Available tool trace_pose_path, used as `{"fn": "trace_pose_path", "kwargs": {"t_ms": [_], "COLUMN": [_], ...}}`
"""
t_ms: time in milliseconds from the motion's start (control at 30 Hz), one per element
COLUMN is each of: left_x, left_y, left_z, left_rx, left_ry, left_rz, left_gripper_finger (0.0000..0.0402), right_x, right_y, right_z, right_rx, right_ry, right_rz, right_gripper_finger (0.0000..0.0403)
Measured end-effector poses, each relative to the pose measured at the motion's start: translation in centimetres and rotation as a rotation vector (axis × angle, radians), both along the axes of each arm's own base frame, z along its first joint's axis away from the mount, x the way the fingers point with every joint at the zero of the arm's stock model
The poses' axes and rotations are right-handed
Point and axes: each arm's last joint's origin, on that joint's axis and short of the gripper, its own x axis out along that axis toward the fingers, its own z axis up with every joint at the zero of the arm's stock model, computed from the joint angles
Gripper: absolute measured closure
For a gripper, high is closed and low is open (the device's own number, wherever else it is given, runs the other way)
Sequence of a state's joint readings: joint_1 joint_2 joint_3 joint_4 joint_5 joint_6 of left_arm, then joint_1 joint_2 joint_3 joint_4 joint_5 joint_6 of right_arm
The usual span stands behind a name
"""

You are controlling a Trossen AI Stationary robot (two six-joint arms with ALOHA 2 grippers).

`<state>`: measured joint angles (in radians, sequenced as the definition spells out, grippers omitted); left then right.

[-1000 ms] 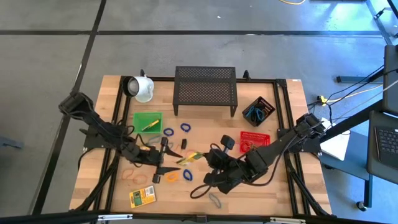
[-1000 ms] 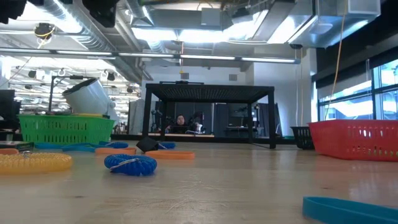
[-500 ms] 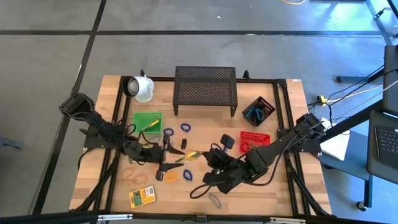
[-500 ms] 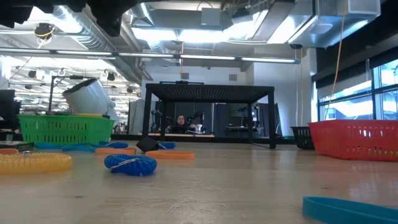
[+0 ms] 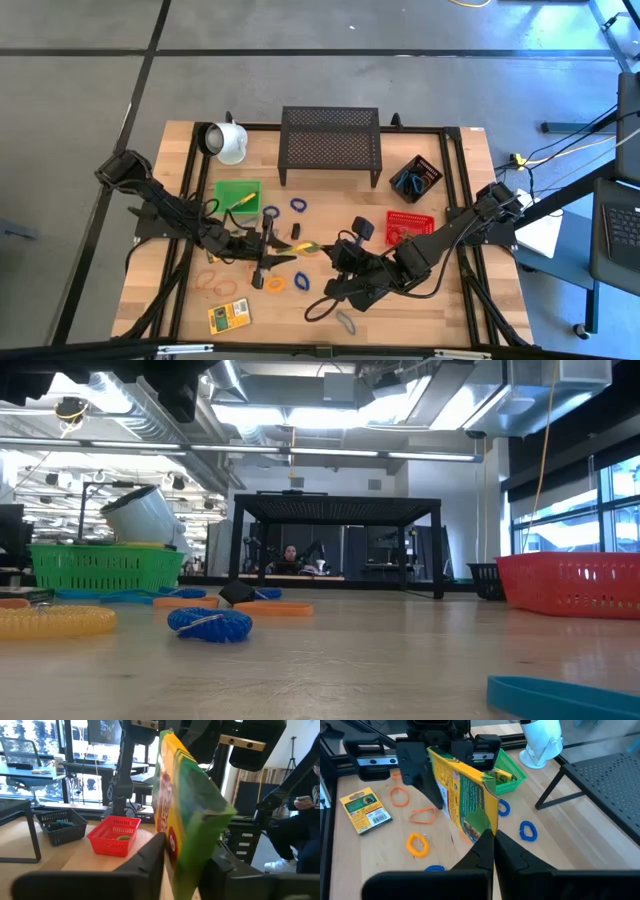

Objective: Pick & Place Office Desk Supplies
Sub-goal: Put the pack of crayons into the green bin

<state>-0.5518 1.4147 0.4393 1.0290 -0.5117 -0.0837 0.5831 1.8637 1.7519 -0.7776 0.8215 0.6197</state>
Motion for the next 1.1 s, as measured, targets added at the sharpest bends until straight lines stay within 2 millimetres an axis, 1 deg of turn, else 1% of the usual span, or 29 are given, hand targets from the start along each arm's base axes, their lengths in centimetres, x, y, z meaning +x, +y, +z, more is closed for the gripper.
{"fn": "trace_pose_path", "kwargs": {"t_ms": [100, 167, 300, 433, 500, 600, 700, 933, 1033, 1100], "left_x": [0.00, 0.00, 0.00, -0.01, -0.01, -0.02, -0.02, -0.02, -0.12, -0.27], "left_y": [-0.03, -0.03, -0.05, -0.08, -0.08, -0.08, -0.08, -0.07, -0.01, 0.11], "left_z": [-0.01, -0.01, -0.07, -0.17, -0.16, -0.06, -0.07, -0.09, -0.03, 0.01], "left_rx": [0.001, 0.001, 0.005, 0.009, 0.008, 0.003, 0.002, -0.002, 0.006, 0.018], "left_ry": [0.000, 0.001, 0.006, 0.013, 0.011, 0.003, 0.004, 0.007, 0.020, 0.041], "left_rz": [-0.010, -0.011, -0.017, -0.023, -0.023, -0.023, -0.023, -0.022, -0.021, -0.011], "left_gripper_finger": [0.0359, 0.0375, 0.0377, 0.0360, 0.0359, 0.0368, 0.0375, 0.0371, 0.0371, 0.0371], "right_x": [0.00, -0.01, -0.01, 0.00, -0.02, -0.02, 0.00, -0.11, -0.39, -0.61], "right_y": [0.02, 0.04, 0.11, 0.28, 0.34, 0.40, 0.36, 0.25, 0.18, 0.20], "right_z": [0.00, 0.00, -0.07, -0.16, -0.21, -0.26, -0.26, -0.22, -0.05, 0.05], "right_rx": [0.003, 0.003, 0.027, 0.087, 0.109, 0.128, 0.129, 0.114, 0.097, 0.087], "right_ry": [0.001, 0.001, 0.017, 0.040, 0.052, 0.059, 0.059, 0.073, 0.101, 0.111], "right_rz": [0.003, 0.003, 0.026, 0.060, 0.074, 0.082, 0.080, 0.090, 0.124, 0.133], "right_gripper_finger": [0.0398, 0.0398, 0.0398, 0.0396, 0.0388, 0.0363, 0.0329, 0.0245, 0.0222, 0.0213]}}
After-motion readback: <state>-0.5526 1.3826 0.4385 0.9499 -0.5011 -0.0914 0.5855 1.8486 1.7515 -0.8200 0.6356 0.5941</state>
